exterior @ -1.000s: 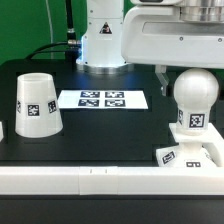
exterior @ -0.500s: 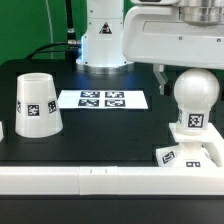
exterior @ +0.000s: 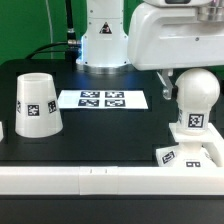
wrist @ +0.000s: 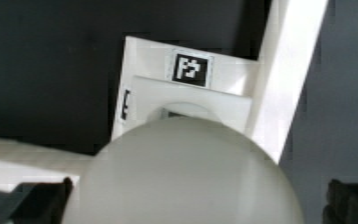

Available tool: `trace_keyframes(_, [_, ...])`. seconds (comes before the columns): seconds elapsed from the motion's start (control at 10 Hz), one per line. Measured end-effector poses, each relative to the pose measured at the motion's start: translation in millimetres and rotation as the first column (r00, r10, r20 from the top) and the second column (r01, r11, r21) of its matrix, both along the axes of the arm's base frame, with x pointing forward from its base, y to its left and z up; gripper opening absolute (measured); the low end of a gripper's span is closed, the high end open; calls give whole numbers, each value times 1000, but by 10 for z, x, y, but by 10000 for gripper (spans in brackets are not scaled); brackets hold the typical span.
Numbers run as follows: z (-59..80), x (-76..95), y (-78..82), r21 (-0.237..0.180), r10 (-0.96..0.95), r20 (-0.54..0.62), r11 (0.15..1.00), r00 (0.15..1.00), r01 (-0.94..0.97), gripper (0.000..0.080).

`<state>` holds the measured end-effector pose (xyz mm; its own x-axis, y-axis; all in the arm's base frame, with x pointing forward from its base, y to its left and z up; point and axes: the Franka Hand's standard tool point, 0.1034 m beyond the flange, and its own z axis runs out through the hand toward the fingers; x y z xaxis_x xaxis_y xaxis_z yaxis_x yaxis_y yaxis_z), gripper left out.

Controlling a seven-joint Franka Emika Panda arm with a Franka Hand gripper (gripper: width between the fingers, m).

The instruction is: Assemble lamp

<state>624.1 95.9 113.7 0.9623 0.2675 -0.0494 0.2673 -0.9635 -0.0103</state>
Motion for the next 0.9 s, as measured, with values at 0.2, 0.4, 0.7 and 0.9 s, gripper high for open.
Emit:
trace_keyframes(0.2, [13, 18, 13, -10, 225, 6, 974, 974, -225, 698])
trace_keyframes(0.4, [21, 31, -16, -7, 398, 5, 918, 918, -397, 698])
trace_keyframes(0.7, [30, 45, -55, -1, 541, 5, 841, 841, -541, 698])
trace_keyframes(0.9, [35, 57, -84, 5, 652, 6, 758, 758, -652, 698])
